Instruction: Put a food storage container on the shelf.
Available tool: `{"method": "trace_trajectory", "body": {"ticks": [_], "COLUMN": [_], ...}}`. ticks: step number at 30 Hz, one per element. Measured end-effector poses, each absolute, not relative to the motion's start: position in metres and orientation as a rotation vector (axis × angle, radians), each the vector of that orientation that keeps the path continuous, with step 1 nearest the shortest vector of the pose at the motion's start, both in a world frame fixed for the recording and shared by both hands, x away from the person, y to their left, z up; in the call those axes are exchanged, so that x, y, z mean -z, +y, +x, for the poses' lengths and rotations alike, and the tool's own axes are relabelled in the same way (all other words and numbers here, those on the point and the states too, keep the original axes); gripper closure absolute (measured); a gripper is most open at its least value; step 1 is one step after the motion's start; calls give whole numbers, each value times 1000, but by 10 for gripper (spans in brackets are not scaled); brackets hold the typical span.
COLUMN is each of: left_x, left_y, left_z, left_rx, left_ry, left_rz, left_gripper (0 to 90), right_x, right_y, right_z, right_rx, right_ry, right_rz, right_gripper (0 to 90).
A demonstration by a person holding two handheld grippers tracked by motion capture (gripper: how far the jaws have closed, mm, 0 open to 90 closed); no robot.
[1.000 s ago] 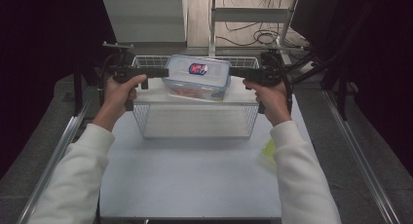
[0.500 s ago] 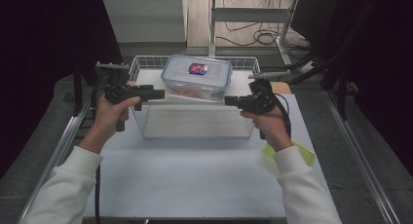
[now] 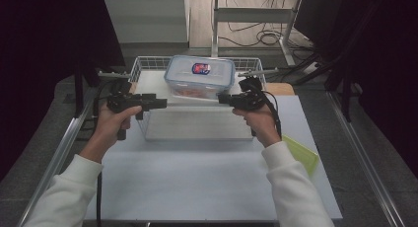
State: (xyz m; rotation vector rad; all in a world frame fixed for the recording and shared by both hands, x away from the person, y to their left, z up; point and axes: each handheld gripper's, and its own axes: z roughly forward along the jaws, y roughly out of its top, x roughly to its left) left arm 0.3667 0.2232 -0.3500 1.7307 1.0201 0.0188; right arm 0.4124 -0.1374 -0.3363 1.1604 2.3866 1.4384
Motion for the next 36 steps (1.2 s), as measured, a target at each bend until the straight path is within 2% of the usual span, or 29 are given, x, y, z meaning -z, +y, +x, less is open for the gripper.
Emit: {"method": "trace_trajectory", "body": {"ticks": [14,21,26,27,28,29,36], "left_x": [357,358,367,371,375,384,413], "left_y": [226,224,222,220,219,216,208], "left_z": [365,350,332,327,323,315,292], "left_rx": [-11,-14,16,18,22,24,34], "left_ry": [1033,1016,994,993,987,981,971], "left_rz": [1725,1733,1728,1733,1740,1754,1784], "left_gripper": [250,249,247,247,245,243,238], "right_x": [340,338,342,342,348,350,380], "right_y": [-147,-152,-160,-160,-164,-166,-177], "right_z": [423,404,379,379,370,365,334], "right_rx": [-1455,-1507,-1559,-1559,-1547,-1540,-1471], "right_ry": [2326,2337,2382,2382,2390,2389,2417], "right_rz": [1224,1164,1094,1094,1095,1110,1111], "right_gripper": [890,885,671,671,565,513,393]}}
